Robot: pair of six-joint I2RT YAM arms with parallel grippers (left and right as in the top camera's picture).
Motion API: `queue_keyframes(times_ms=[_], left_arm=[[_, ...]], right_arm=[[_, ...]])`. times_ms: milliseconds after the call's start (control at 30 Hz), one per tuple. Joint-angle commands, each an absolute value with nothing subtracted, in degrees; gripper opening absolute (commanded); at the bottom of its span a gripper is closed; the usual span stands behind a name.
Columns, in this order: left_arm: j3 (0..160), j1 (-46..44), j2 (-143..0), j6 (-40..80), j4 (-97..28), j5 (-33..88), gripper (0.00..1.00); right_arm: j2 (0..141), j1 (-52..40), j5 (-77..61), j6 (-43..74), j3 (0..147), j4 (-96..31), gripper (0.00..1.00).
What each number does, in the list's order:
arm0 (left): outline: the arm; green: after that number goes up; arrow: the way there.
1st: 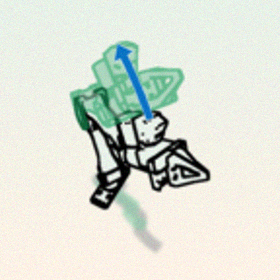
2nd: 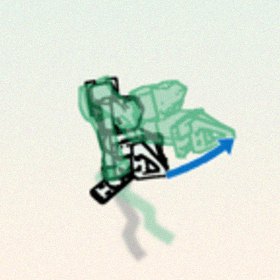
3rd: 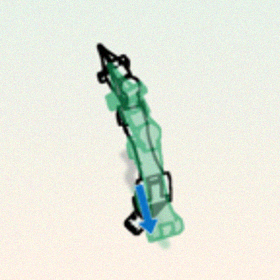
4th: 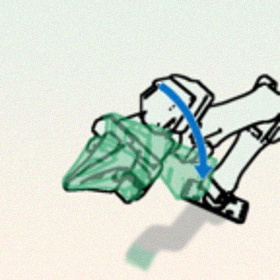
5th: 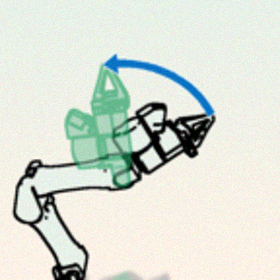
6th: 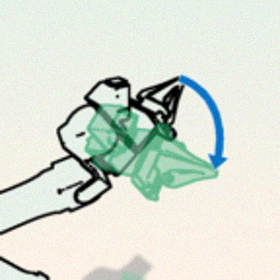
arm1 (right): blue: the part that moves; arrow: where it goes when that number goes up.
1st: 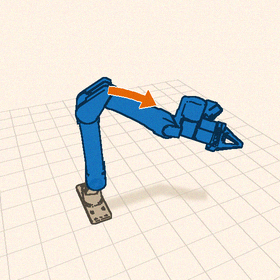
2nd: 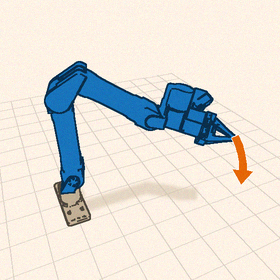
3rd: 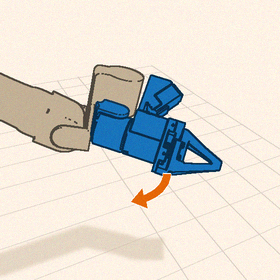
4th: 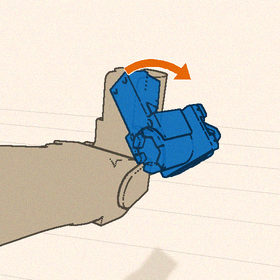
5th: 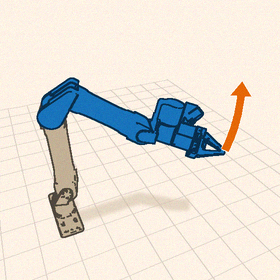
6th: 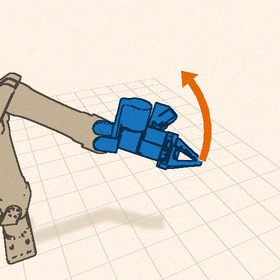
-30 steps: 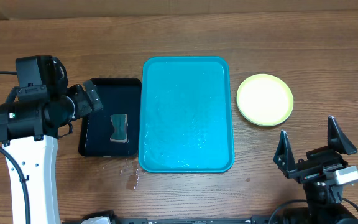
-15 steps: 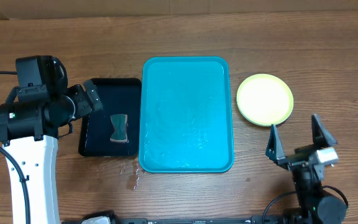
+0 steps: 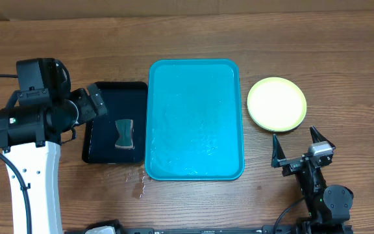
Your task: Clean dirty plates on tray and stack at the side
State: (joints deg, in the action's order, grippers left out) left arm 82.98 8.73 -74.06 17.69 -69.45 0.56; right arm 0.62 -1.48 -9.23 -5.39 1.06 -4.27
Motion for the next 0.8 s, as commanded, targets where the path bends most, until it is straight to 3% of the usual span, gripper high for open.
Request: queue_keyframes(times_ms=[0, 767], left_arm=[[83.72, 8.97, -74.26, 18.24, -69.41, -0.21, 1.00], [83.72, 8.97, -74.26, 18.24, -69.41, -0.21, 1.00]], right_arm=[[0.16, -1.10, -10.09, -7.64, 0.45, -3.97, 1.00], [0.16, -1.54, -12.05, -7.35, 0.45, -3.70, 1.00]])
